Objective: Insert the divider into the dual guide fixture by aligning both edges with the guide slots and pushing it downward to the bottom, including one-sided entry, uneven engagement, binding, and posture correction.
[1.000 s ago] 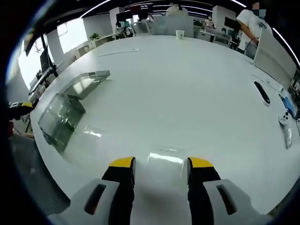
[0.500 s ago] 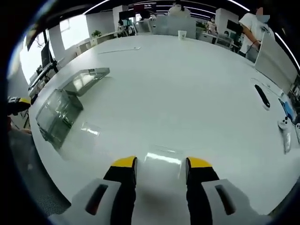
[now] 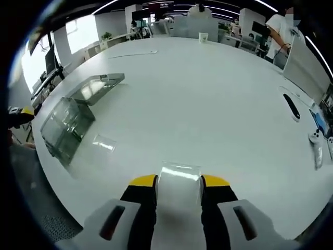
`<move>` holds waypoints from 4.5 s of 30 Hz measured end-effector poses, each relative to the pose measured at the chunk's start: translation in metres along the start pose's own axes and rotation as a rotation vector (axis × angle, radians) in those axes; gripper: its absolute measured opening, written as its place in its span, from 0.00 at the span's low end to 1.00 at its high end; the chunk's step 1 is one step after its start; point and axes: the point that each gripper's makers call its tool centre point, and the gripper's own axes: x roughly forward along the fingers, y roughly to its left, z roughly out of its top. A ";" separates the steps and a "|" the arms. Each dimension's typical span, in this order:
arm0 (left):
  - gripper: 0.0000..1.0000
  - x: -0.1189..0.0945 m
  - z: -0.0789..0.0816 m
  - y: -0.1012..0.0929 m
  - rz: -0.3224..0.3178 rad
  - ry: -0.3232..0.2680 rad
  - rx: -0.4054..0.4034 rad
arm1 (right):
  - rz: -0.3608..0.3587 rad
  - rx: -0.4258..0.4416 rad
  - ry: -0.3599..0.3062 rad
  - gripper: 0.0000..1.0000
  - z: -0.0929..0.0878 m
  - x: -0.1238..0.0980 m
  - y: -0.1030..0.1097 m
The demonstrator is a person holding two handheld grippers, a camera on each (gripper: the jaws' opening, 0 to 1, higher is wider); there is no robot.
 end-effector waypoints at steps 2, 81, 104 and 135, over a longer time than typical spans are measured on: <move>0.92 0.001 0.000 0.000 0.001 -0.002 -0.002 | -0.002 -0.002 0.007 0.28 -0.001 -0.001 0.002; 0.86 -0.006 0.018 0.015 0.051 -0.116 -0.068 | 0.167 0.002 -0.310 0.27 0.067 -0.059 0.089; 0.84 -0.010 0.024 0.013 0.023 -0.136 -0.083 | 0.241 -0.050 -0.338 0.27 0.071 -0.077 0.134; 0.80 -0.041 0.024 0.029 0.089 -0.212 -0.151 | 0.323 -0.146 -0.389 0.27 0.090 -0.098 0.202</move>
